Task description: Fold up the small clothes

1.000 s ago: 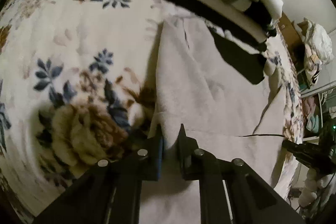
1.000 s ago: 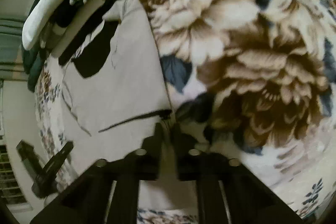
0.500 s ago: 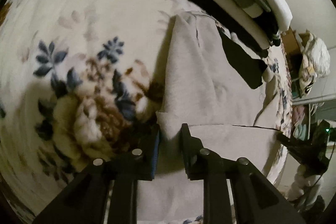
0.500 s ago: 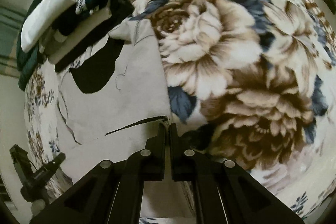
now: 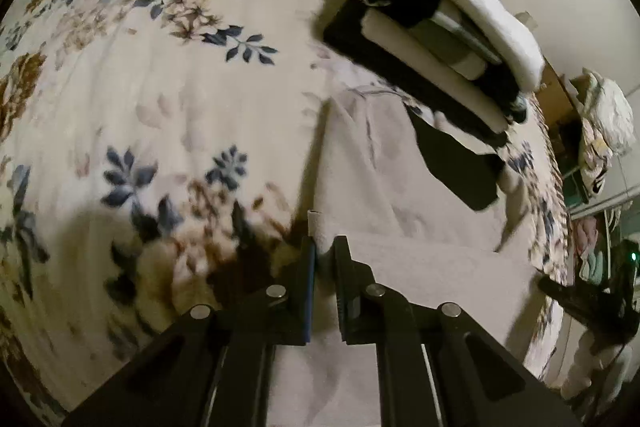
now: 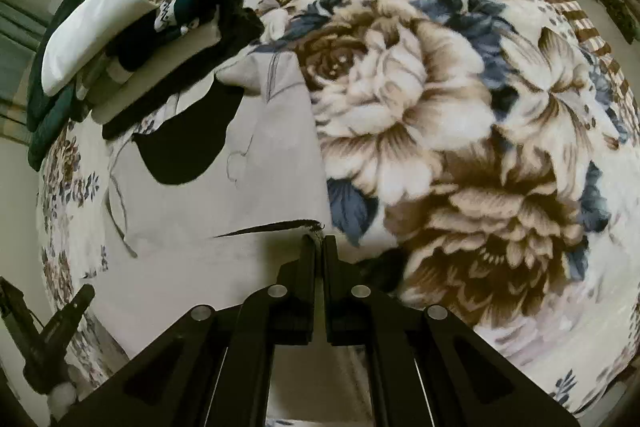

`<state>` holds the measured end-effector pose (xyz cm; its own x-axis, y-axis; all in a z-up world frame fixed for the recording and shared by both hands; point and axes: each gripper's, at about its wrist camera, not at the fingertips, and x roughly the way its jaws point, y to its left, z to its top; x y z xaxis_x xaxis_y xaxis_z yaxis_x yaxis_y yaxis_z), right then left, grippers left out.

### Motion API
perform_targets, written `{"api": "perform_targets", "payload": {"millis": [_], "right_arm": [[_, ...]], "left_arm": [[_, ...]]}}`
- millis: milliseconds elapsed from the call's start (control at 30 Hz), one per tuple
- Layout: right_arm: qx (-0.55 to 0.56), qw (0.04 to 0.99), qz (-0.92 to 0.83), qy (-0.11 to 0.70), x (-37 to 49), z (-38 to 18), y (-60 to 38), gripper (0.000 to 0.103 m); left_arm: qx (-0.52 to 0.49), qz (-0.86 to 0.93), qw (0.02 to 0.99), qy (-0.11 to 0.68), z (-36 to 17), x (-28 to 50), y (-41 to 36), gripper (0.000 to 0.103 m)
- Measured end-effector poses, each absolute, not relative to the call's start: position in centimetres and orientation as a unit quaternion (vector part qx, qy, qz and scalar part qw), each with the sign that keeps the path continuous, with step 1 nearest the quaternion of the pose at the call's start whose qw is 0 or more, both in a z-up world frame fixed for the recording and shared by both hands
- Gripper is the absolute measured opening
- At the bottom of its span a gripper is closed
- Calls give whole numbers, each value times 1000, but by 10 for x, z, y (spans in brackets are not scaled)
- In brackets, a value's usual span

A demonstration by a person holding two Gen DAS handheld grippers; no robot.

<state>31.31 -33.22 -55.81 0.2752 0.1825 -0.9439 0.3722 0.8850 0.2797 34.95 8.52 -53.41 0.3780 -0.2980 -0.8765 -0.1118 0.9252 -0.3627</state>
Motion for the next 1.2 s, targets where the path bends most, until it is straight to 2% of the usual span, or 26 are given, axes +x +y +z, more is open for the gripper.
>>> {"api": "perform_targets", "payload": {"millis": [200, 267, 300, 333, 367, 433, 467, 500, 700, 900, 933, 967, 1000, 1033, 1200], "right_arm": [[249, 731, -68, 632, 329, -581, -340, 4], [258, 722, -67, 638, 333, -581, -341, 18], [264, 724, -61, 635, 337, -577, -342, 35], [266, 728, -58, 630, 340, -573, -343, 51], [261, 738, -54, 620, 347, -564, -342, 55], [245, 750, -52, 612, 361, -555, -339, 57], [239, 757, -52, 606, 370, -550, -337, 57], [232, 764, -50, 600, 385, -545, -334, 57], [150, 785, -40, 599, 461, -545, -309, 57], [40, 763, -23, 645, 509, -577, -277, 57], [33, 760, -21, 649, 511, -579, -275, 54], [25, 759, -20, 650, 512, -581, -273, 47], [15, 760, -28, 649, 512, -582, -273, 19], [16, 761, -31, 648, 512, -582, -273, 7], [82, 778, -45, 621, 495, -560, -294, 4]], "left_arm": [[-156, -66, 775, 609, -563, 380, 74, 11], [-145, -67, 780, 605, -553, 384, 71, 14], [-133, -59, 786, 601, -544, 389, 69, 19], [-133, -59, 790, 596, -538, 392, 69, 19], [-136, -64, 795, 588, -533, 396, 69, 20], [-134, -70, 800, 580, -526, 412, 66, 29], [-131, -73, 804, 576, -525, 421, 64, 40], [-123, -76, 808, 571, -523, 432, 60, 46], [-38, -107, 811, 574, -540, 495, 26, 47], [47, -145, 789, 595, -577, 532, -3, 45], [56, -154, 792, 588, -579, 531, -7, 38], [57, -163, 794, 583, -578, 529, -8, 12], [60, -175, 795, 578, -576, 525, -10, 2], [61, -176, 799, 572, -573, 523, -10, 2], [30, -186, 820, 541, -544, 497, 5, 2]]}}
